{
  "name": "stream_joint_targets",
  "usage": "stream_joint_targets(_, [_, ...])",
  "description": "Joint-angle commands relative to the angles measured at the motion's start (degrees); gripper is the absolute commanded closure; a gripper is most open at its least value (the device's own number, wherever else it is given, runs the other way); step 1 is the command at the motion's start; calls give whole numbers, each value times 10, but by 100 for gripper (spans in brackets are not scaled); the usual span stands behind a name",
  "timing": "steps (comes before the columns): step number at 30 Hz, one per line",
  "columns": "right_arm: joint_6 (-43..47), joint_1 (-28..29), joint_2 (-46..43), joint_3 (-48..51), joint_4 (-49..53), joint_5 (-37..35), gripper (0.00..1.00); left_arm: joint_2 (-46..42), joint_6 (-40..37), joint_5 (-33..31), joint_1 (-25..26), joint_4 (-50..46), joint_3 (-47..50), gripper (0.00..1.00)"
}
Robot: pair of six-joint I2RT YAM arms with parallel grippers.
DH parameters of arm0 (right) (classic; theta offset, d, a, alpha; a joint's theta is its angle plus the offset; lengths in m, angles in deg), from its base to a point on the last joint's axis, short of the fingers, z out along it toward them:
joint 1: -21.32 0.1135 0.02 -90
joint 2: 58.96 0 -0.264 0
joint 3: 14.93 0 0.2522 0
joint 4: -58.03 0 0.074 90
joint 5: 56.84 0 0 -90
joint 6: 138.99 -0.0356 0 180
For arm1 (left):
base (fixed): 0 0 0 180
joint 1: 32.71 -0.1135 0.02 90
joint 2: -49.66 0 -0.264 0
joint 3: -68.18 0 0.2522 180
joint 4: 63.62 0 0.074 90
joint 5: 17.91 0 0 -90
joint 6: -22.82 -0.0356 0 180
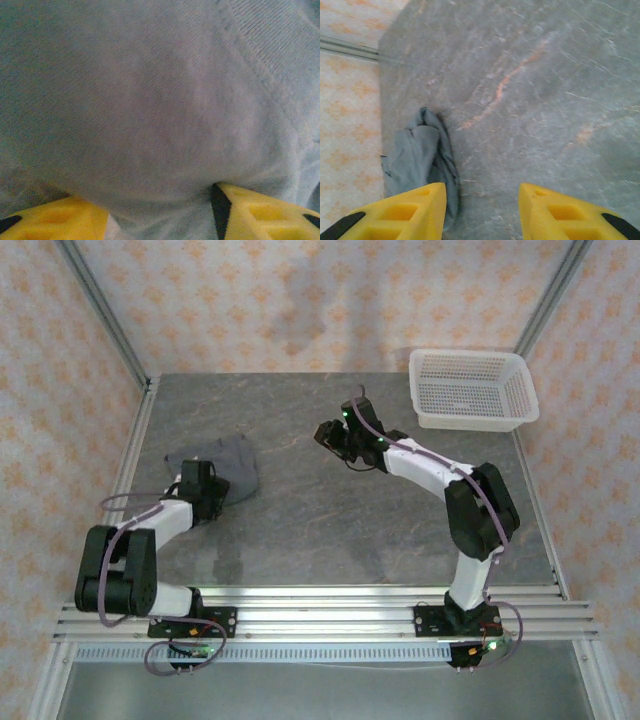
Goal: Fold the inside-out t-shirt
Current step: Move the T-shirt to the top-left of the table.
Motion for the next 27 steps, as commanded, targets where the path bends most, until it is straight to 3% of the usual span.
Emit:
stream_joint_targets(1, [13,-6,-23,2,18,-15,58,66,4,-27,-21,81,-36,52])
stream_joint_targets(5, [17,-9,-20,-9,34,-12,58,144,-17,-44,-25,150,-82,60])
stream_joint_targets(10, [21,-9,-21,-15,50,-10,58,240,-25,-48,-41,185,-164,61])
stream_joint_targets(20, [28,-16,-52,5,63,-31,58,376,-96,-65,-106,97,-376,59])
stream_joint_targets(27, [31,-16,-65,11,71,-36,58,449,-110,-43,-139,57,-515,57])
